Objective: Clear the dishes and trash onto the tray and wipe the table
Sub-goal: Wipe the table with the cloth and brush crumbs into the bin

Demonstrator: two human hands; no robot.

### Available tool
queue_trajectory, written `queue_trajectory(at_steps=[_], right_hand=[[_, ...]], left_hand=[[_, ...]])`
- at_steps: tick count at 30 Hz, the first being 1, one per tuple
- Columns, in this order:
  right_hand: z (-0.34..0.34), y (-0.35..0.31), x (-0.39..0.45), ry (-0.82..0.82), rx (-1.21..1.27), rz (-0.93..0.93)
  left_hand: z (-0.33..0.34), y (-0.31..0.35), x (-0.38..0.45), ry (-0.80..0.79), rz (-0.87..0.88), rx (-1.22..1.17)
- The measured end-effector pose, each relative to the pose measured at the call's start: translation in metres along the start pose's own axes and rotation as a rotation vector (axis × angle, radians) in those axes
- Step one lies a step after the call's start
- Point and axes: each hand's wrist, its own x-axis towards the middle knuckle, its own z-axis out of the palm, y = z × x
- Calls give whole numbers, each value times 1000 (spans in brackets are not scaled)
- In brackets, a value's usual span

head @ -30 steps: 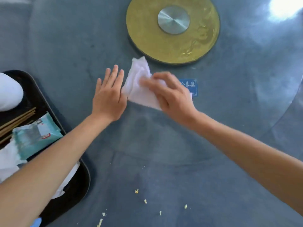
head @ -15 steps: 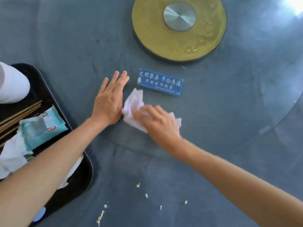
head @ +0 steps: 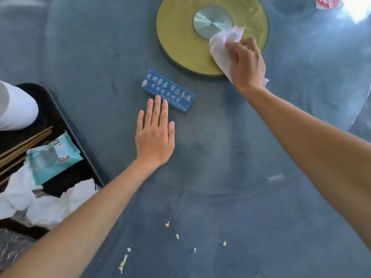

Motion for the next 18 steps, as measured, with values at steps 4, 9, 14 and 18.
queue_trajectory(at_steps=[4,9,14,18], right_hand=[[20,-27,-27,-47,-20,-147],[36,-56,-124,-62,7,-505],[33,-69,-191,-40,-26,-473],[23,-68,-222,-73,0,-487]], left_hand=[[-1,-20,7,12,44,73],[-11,-47,19,-8,101,82],[-20,-62,4,-95,187,107],[-18,-61,-43,-108,215,103]])
